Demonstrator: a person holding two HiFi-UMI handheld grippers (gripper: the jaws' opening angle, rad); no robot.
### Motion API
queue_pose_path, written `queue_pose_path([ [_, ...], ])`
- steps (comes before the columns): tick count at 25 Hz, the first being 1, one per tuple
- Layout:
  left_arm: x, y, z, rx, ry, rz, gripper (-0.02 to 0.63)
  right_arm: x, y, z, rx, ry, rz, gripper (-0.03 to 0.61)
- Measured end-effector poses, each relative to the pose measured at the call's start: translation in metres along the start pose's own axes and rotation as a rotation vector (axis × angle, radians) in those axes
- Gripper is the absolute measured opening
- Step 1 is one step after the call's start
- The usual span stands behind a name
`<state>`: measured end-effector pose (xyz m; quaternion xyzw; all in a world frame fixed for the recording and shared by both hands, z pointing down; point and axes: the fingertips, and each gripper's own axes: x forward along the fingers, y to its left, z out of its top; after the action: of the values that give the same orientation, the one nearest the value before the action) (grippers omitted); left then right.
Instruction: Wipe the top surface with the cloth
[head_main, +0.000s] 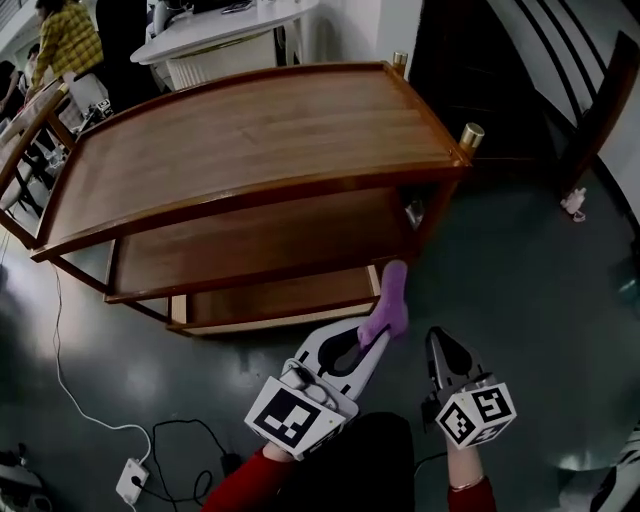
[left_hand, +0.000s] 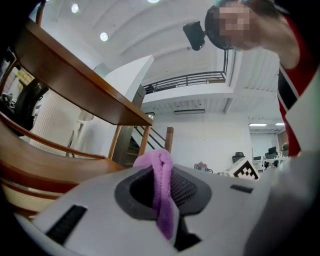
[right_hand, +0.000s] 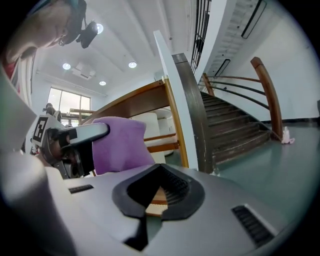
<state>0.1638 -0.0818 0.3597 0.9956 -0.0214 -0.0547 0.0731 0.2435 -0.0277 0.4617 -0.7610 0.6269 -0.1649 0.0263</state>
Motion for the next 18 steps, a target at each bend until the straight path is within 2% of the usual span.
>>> queue_pose_path([
  [3, 0.011, 0.0, 0.01, 0.036, -0.009, -0.019, 0.05, 0.004, 0.001, 0.004, -0.002, -0.004, 0.002, 0.005],
  [6, 0.025, -0.012, 0.025, 0.101, 0.004, -0.102, 0.049, 0.007, 0.005, 0.009, -0.001, -0.025, 0.005, 0.005],
  [8, 0.04, -0.026, 0.047, 0.12, 0.011, -0.179, 0.049, 0.009, 0.008, 0.012, 0.001, -0.035, 0.004, 0.005],
  [10, 0.06, -0.039, 0.077, 0.156, -0.008, -0.206, 0.05, 0.011, 0.011, 0.019, 0.0, -0.046, 0.001, 0.005],
  [13, 0.092, -0.048, 0.108, 0.252, -0.004, -0.157, 0.049, 0.01, 0.016, 0.035, -0.011, -0.067, 0.002, 0.005],
  [18, 0.112, -0.032, 0.111, 0.253, 0.017, -0.059, 0.049, 0.004, 0.022, 0.036, -0.008, -0.083, 0.005, 0.005],
])
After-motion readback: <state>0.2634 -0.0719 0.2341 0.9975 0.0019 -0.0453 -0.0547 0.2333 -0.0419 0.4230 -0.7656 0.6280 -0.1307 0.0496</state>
